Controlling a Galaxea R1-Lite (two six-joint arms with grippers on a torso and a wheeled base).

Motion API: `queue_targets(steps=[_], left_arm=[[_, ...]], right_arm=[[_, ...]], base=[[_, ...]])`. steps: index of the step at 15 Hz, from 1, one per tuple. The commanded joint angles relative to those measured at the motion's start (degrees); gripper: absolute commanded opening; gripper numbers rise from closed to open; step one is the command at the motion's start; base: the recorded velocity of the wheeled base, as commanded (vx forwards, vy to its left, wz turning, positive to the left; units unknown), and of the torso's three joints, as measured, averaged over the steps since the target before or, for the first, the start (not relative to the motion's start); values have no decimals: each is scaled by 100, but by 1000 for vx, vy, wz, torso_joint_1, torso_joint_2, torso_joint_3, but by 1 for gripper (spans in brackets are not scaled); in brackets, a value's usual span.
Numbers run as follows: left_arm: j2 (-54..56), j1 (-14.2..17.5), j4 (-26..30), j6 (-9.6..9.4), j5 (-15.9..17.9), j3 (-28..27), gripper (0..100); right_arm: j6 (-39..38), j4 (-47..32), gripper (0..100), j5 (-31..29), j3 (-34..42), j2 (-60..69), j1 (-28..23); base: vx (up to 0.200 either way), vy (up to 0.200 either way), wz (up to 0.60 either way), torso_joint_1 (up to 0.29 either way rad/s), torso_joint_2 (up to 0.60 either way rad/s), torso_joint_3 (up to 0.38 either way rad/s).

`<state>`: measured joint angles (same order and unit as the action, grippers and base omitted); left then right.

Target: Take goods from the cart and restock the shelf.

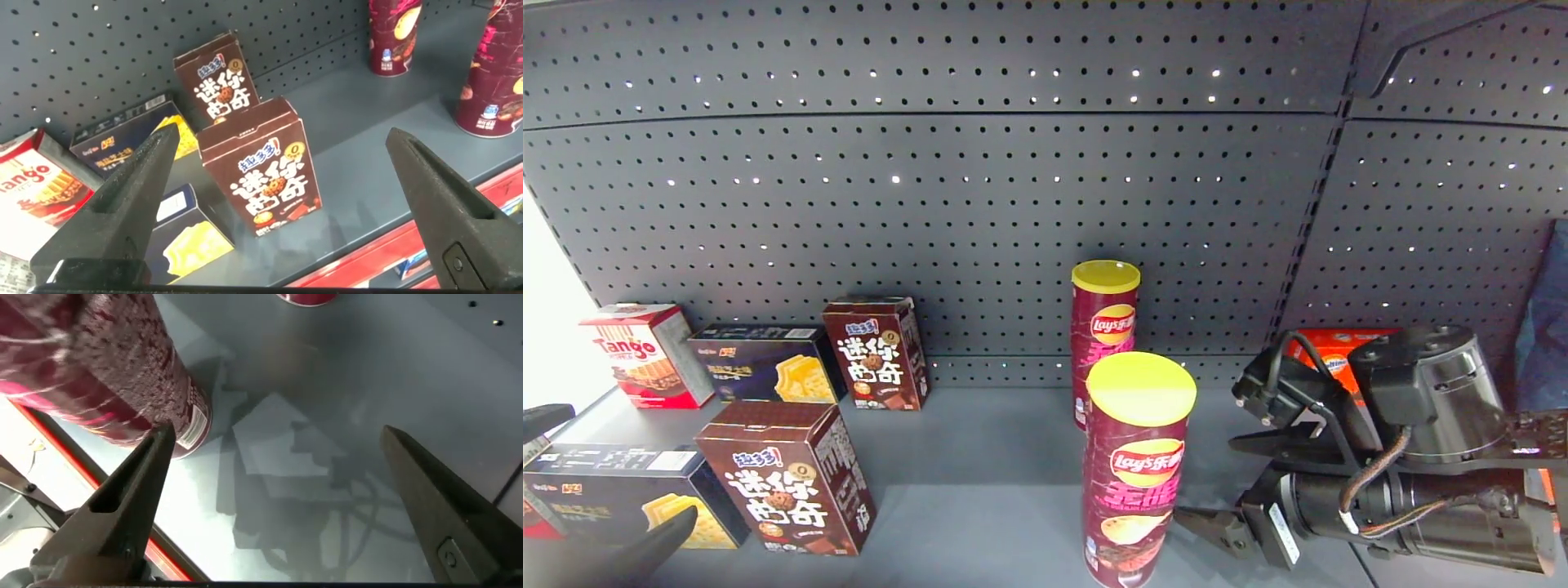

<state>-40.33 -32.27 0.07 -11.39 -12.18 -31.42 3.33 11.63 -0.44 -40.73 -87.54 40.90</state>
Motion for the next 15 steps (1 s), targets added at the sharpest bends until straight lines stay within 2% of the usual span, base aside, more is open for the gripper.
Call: queue_targets(steps=[1,7,10,14,15], left_arm=[[-19,1,1,5,-4,4,100],[-10,1,1,40,5,13,100],[-10,1,1,40,-4,21,100],[174,28,10,22,-13,232,100],[280,28,1,-4,-13,426,100]], right_arm=[[1,24,100,0,-5,-53,23],[-8,32,100,-106,127,114,-21],[-25,50,100,-114,258,642,-267],[-254,24,100,-352,1102,2971,-1506],[-254,15,100,-352,1480,3665,-2095]], base=[[0,0,0,0,0,0],[0,0,0,0,0,0],[0,0,0,0,0,0],[0,0,0,0,0,0],[0,0,0,0,0,0]])
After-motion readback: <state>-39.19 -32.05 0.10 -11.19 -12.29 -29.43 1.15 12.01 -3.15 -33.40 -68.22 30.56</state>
